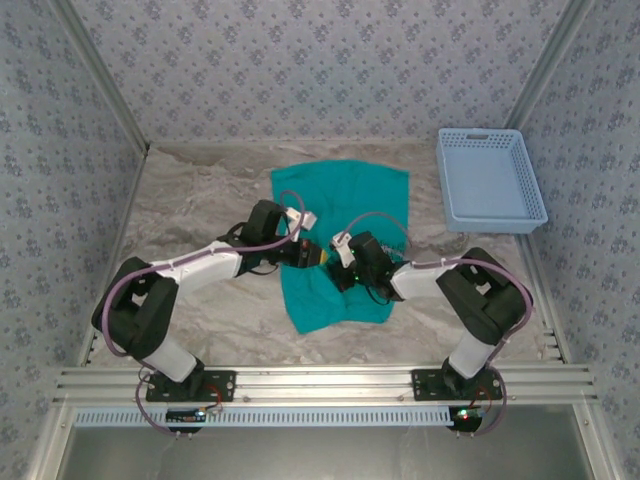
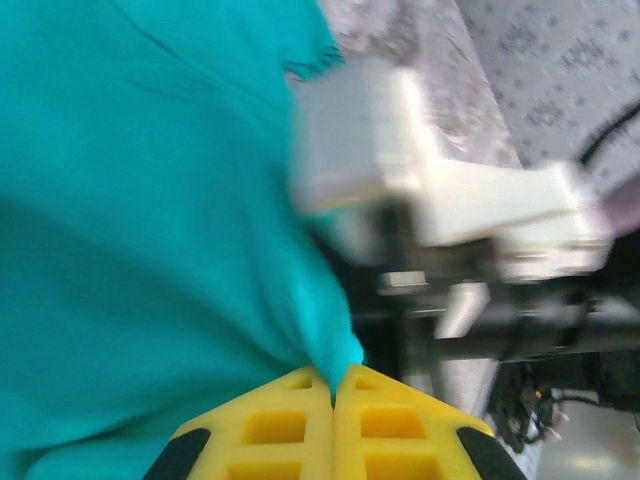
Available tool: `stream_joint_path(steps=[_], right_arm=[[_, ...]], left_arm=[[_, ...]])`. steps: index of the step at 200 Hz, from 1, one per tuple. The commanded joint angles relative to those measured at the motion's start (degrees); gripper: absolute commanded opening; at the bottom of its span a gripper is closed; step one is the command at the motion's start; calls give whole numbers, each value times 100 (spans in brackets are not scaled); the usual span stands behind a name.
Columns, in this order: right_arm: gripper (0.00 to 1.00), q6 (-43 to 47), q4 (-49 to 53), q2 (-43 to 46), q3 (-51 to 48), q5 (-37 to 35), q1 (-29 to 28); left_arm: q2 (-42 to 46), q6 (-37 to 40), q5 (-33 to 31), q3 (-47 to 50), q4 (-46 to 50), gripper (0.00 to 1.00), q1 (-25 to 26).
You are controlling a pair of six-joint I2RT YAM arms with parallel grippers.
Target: Fold the inside-out t-shirt
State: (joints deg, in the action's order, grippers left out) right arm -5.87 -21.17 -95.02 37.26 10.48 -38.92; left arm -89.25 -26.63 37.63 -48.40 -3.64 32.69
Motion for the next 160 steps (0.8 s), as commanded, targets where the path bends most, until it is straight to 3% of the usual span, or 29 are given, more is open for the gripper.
stream_joint_path(steps=[1, 22, 44, 66, 76, 97, 121, 130, 139, 160], right_arm=[[0, 422, 134, 552, -102, 1298, 358], [0, 633, 595, 907, -53, 2889, 838], [0, 1048, 1598, 1035, 255, 4142, 1119], [0, 1390, 2186, 1012, 379, 4706, 1197], [0, 1383, 2224, 948, 379, 4502, 1206], [0, 1395, 2795, 573, 570, 3383, 1283], [3, 839, 2437, 395, 294, 2795, 1498], [8, 593, 2190, 508, 116, 2430, 1577], [19, 366, 2083, 648, -28, 2181, 1693], [34, 113, 2520, 899, 45, 1191, 1750]], left_arm=[[59, 168, -526, 328, -1, 0, -379], [-358, 634, -1236, 347, 344, 0, -425], [-736, 477, -1681, 518, -69, 4, -460], [-1061, 706, -1876, 321, 107, 16, -390], [-1142, 771, -1638, 288, 41, 25, -368], [-932, 822, -1315, 449, -281, 37, -238], [-548, 1125, -1434, 452, 49, 42, -4], [-440, 1286, -1649, 343, 350, 43, 107], [-343, 1375, -1680, 276, 560, 43, 188], [-99, 1309, -1623, 275, 545, 43, 290]])
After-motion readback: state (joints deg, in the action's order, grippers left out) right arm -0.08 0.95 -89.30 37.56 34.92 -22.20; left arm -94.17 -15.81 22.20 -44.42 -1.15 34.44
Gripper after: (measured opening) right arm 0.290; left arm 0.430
